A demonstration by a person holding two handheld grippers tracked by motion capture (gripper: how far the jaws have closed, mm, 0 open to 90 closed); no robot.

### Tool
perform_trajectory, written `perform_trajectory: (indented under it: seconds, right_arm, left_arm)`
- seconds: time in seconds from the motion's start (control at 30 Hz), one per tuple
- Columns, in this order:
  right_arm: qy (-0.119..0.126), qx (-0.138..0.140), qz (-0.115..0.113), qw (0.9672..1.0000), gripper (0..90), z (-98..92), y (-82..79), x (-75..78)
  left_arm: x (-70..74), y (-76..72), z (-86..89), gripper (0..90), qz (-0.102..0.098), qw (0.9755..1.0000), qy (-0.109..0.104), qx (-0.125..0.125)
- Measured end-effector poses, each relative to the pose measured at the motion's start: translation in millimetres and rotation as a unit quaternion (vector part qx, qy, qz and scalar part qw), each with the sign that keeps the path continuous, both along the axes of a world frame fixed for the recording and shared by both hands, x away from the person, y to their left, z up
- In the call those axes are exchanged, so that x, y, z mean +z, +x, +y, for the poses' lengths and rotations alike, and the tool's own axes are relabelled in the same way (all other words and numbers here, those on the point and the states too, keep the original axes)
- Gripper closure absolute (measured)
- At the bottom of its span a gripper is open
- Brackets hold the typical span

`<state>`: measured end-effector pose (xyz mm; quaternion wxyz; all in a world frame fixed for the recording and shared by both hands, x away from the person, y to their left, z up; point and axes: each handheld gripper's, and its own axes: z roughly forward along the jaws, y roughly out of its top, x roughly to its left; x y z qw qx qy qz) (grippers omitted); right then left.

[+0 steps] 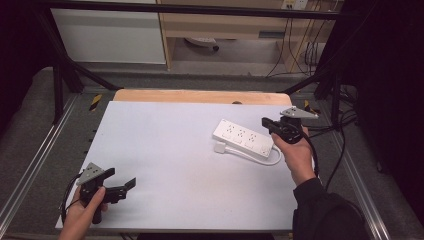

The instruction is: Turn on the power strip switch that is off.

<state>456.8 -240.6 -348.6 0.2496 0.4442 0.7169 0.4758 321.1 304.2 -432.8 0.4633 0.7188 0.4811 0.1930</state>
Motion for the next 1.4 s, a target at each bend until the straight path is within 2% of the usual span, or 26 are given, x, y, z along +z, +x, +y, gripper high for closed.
perform_trajectory:
  seconds: [0.1,0.33,0.77,1.4]
  right_arm:
    - [-0.003,0.000,-0.002,1.0000,90.0,1.7,2.1,0.9]
    - [0.011,-0.002,-0.005,0.9999,90.0,9.9,12.5,1.3]
    - [0.031,-0.011,-0.007,0.9994,90.0,25.5,29.3,-7.6]
    - [0.019,-0.009,0.011,0.9997,90.0,44.7,40.0,-27.0]
  left_arm:
    - [0.1,-0.3,-0.9,6.5,0.000,1.0000,0.003,-0.002]
    - [0.7,-1.3,-0.8,6.5,-0.001,1.0000,0.002,0.004]
    - [0.5,-1.1,-0.5,6.5,-0.002,1.0000,0.003,0.003]
    - [0.3,-0.6,-0.1,6.5,-0.001,1.0000,0.006,0.002]
